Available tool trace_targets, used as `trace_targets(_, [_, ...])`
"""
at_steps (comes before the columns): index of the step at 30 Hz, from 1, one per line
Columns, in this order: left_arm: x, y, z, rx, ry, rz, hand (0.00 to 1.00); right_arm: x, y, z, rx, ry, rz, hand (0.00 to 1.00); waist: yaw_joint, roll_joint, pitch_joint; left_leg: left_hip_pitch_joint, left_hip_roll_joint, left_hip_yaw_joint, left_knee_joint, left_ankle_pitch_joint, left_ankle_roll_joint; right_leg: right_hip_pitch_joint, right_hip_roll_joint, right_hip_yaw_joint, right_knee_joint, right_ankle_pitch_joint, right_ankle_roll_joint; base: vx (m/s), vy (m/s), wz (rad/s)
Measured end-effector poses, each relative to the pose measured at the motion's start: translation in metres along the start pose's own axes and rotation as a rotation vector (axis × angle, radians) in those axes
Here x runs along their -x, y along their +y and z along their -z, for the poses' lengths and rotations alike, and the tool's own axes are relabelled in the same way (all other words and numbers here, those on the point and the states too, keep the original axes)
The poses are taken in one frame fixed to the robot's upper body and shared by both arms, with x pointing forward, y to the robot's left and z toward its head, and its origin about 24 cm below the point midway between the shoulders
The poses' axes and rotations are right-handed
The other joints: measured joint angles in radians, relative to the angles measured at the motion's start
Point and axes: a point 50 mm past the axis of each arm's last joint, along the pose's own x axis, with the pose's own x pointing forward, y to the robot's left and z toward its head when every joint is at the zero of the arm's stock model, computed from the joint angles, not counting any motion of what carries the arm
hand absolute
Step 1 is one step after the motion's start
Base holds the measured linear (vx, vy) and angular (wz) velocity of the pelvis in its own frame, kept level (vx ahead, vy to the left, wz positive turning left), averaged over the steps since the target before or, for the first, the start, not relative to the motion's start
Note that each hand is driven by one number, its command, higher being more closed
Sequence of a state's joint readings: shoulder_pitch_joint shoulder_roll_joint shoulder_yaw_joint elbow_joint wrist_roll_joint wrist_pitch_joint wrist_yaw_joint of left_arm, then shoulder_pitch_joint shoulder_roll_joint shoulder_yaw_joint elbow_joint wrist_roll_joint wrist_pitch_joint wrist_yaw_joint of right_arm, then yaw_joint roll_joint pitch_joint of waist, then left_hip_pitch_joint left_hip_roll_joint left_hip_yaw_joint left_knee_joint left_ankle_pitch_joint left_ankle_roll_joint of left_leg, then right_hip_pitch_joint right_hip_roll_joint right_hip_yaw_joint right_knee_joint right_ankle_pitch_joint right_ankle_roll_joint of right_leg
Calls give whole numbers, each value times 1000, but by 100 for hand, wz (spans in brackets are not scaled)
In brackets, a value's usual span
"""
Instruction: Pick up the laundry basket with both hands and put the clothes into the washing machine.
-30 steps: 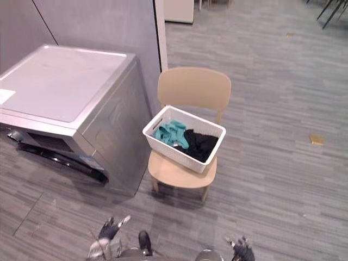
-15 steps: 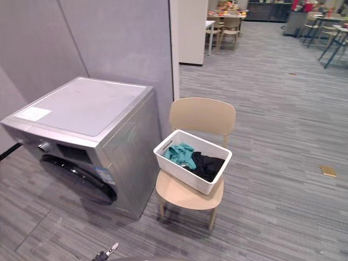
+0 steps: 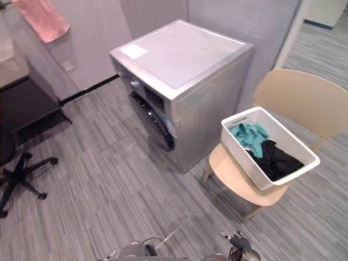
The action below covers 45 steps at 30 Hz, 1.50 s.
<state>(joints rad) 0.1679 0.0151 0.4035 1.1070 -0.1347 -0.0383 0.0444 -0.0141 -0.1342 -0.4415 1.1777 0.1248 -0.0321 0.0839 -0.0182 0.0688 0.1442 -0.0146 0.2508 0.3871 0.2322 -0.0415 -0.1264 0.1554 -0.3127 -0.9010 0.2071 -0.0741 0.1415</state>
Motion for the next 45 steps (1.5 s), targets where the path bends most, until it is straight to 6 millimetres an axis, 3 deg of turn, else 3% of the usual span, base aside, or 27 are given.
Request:
trace_targets(2, [-2,1,-12,-29,-25,-1,0,0,10,7,-73,16,-16,0,6,-38,10,22,-47,-13,-111,-1,1,7,-10,-41,-19,39,-17,14,291,78])
trace_targets(4, [-3,8,-17,-67,-35,-10,0,0,27,14,-101,39,-59,0,11,-76,8,52,-103,-25,-150,9,15,35,-49,-50,-37,71,-5,30,208,26])
trace_targets(8, [-5,-2,-30,-163,-72,28,0,-2,38,4,-69,22,-93,0,22,-78,-9,82,-166,-29,-213,29,45,38,-102,-34,-27,99,11,-15,134,8])
trace_targets(11, [-5,-23,-39,-219,-117,90,0,-4,28,-16,-3,-34,-80,0,24,-45,-11,82,-234,-60,-304,62,91,-10,-191,-43,97,98,6,-17,100,32])
trace_targets(12, [-5,-25,-38,-238,-117,99,0,-4,23,-19,6,-40,-68,0,16,-37,-11,85,-254,-84,-309,63,99,-27,-235,-18,178,93,-55,17,123,67])
trace_targets(13, [-5,-26,-37,-254,-115,104,0,-5,20,-21,10,-46,-61,0,5,-28,-11,92,-262,-110,-309,57,112,-69,-266,68,276,96,-183,37,61,78])
trace_targets(14, [-5,-25,-37,-303,-117,107,0,-4,25,-20,10,-46,-78,0,-15,-18,-9,102,-233,-137,-300,47,129,-167,-208,344,375,22,-146,33,39,68])
trace_targets(15, [-5,-22,-40,-320,-122,100,0,-4,30,-18,16,-43,-96,0,-19,-17,-8,100,-221,-145,-293,42,135,-201,-148,446,392,-19,-121,12,-48,61])
trace_targets(17, [-7,-14,-51,-357,-147,79,0,-3,44,-14,-2,-50,-144,0,-23,-49,11,98,-202,-182,-295,41,135,-305,22,623,425,-112,-125,-2,-99,51])
trace_targets(18, [-7,-12,-54,-357,-153,74,0,-2,46,-9,-23,-43,-152,0,-24,-81,16,104,-199,-196,-298,42,133,-342,92,647,391,-132,-117,17,-125,42])
trace_targets(20, [-8,-16,-57,-343,-158,75,0,-2,47,-7,-41,-41,-152,0,-24,-104,20,113,-197,-203,-307,30,117,-381,150,644,304,-128,-112,44,-171,27])
trace_targets(21, [-8,-21,-61,-360,-169,85,0,-1,44,-4,-46,-37,-144,0,-30,-112,18,118,-196,-205,-310,26,110,-397,175,632,187,-86,-118,86,-201,47])
trace_targets(22, [-8,-30,-64,-363,-177,105,0,0,38,-2,-56,-32,-127,0,-53,-109,11,125,-185,-226,-328,27,106,-368,187,600,155,-58,-131,111,-156,47])
trace_targets(25, [-4,-65,-65,-373,-197,199,0,1,33,4,-82,-23,-108,0,-54,-62,8,136,-144,-223,-327,21,50,-347,233,584,139,-94,-157,237,-130,10])
trace_targets(29, [1,-86,-64,-368,-215,255,0,5,35,16,-131,-18,-104,0,-58,-70,2,160,-108,-208,-200,-26,-1,-233,257,549,107,-139,-165,274,-115,22])
trace_targets(31, [4,-94,-69,-352,-254,276,0,7,33,19,-122,-23,-103,0,-57,-73,-8,37,-74,-198,120,-108,-30,-174,257,531,77,-134,-176,294,-68,24])
trace_targets(32, [6,-96,-69,-345,-262,283,0,7,33,17,-115,-31,-106,0,-54,-62,-12,-31,-50,-202,282,-113,-39,-155,261,532,75,-133,-177,317,4,-10])
trace_targets(33, [6,-97,-65,-341,-252,286,0,7,35,15,-100,-37,-116,0,-47,-47,-14,-99,-24,-209,470,-82,-88,-121,264,552,68,-136,-183,254,55,-30])
trace_targets(34, [6,-96,-62,-339,-245,285,0,7,36,13,-90,-44,-120,0,-47,-47,-12,-124,-12,-216,553,-77,-95,-102,263,567,62,-139,-187,242,123,-52])
trace_targets(35, [7,-95,-60,-335,-246,286,0,7,37,9,-78,-57,-128,0,-45,-36,-15,-161,-1,-210,658,-98,-73,-66,260,606,43,-139,-187,217,171,-75])
trace_targets(37, [6,-90,-57,-336,-239,274,0,6,42,6,-91,-65,-140,0,-30,-30,-18,-167,4,-169,640,-139,-6,-34,237,692,30,-139,-187,191,215,-107])
trace_targets(39, [4,-80,-60,-340,-250,248,0,4,50,4,-84,-61,-160,0,-6,-36,-18,-178,18,-185,477,-149,17,-43,202,799,34,-141,-168,176,345,-146])
trace_targets(41, [1,-65,-58,-338,-243,208,0,3,55,1,-38,-62,-178,0,4,-38,-25,-169,-9,-349,193,-139,27,-86,170,928,41,-171,-94,139,442,-158])
trace_targets(42, [1,-58,-47,-338,-208,193,0,2,50,-1,31,-59,-172,0,4,-10,-43,-148,-14,-455,49,-119,44,-123,177,985,61,-192,-48,108,571,-131])
trace_targets(43, [1,-57,-39,-330,-186,190,0,2,45,-3,75,-56,-166,0,3,14,-52,-146,-15,-487,16,-115,42,-135,179,1006,71,-202,-29,120,619,-126])
trace_targets(44, [0,-56,-39,-321,-178,177,0,1,40,-3,128,-47,-156,0,7,24,-53,-155,-49,-482,84,-68,-56,-126,152,1067,71,-217,-6,147,592,-85])
trace_targets(45, [-2,-47,-43,-335,-181,153,0,2,45,2,151,-30,-171,0,1,-2,-61,-145,-76,-453,87,-86,-31,-119,138,1106,64,-223,6,161,424,-85])
